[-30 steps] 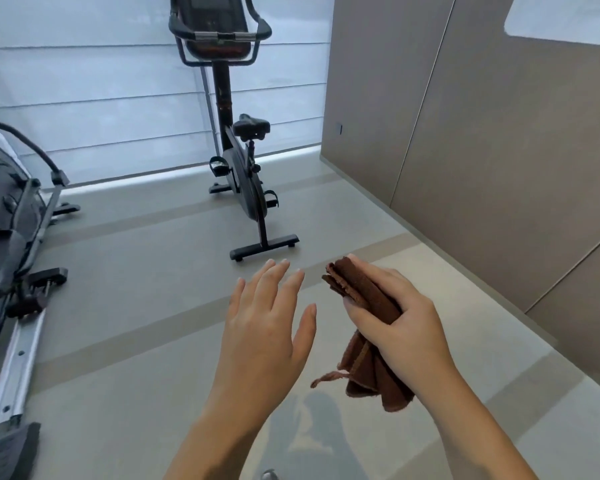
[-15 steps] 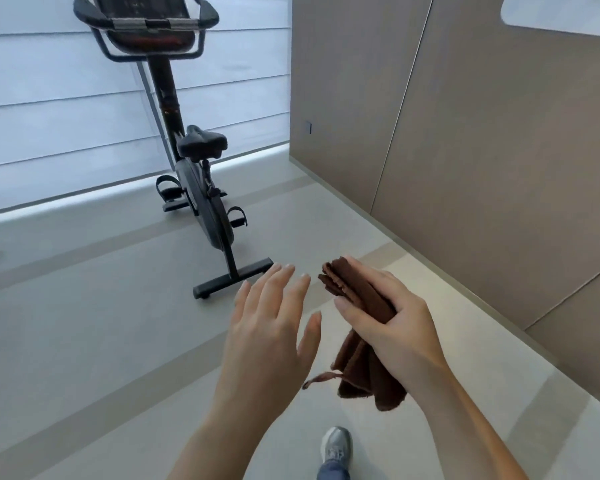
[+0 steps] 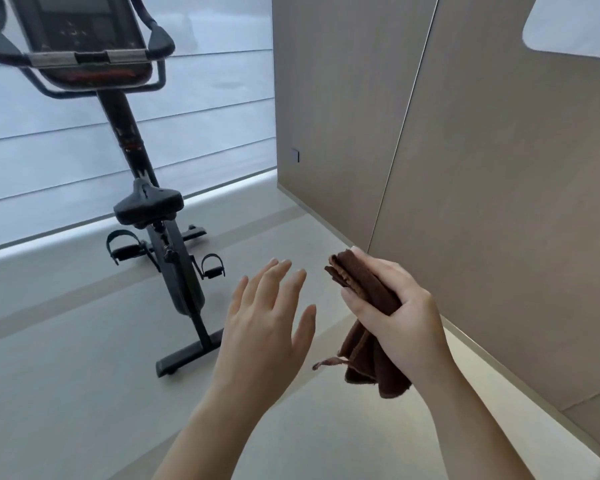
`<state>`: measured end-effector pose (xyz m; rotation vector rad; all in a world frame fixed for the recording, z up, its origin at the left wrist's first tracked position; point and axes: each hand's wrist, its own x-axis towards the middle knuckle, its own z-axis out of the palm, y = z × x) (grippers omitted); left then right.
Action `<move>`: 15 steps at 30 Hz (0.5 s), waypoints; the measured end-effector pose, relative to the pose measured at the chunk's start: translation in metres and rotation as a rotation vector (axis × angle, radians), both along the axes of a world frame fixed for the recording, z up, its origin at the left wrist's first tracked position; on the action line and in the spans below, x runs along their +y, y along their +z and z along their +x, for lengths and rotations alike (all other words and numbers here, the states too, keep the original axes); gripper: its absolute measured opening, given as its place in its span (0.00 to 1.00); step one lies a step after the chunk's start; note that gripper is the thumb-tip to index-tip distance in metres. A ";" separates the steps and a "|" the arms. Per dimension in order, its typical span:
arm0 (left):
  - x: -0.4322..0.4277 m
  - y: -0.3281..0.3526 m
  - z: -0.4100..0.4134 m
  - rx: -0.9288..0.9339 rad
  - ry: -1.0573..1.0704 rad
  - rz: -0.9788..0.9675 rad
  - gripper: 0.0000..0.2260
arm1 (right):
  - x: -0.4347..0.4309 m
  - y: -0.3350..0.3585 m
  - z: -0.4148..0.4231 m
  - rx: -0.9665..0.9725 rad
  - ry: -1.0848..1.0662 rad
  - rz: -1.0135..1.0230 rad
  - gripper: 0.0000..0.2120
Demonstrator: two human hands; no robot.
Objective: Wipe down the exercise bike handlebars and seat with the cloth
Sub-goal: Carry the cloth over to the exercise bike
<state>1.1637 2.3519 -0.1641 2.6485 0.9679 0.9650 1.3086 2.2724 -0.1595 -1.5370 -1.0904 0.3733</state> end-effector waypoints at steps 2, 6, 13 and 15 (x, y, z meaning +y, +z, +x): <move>0.029 -0.005 0.019 0.002 0.003 -0.017 0.17 | 0.030 -0.004 0.020 0.000 0.009 -0.025 0.19; 0.097 -0.017 0.059 0.027 0.003 -0.054 0.19 | 0.097 -0.015 0.056 -0.011 0.017 -0.055 0.19; 0.251 -0.036 0.119 0.008 -0.015 -0.068 0.16 | 0.250 -0.022 0.114 -0.033 0.007 -0.051 0.19; 0.305 -0.031 0.132 -0.004 0.009 -0.084 0.16 | 0.305 -0.011 0.129 -0.062 0.023 -0.063 0.19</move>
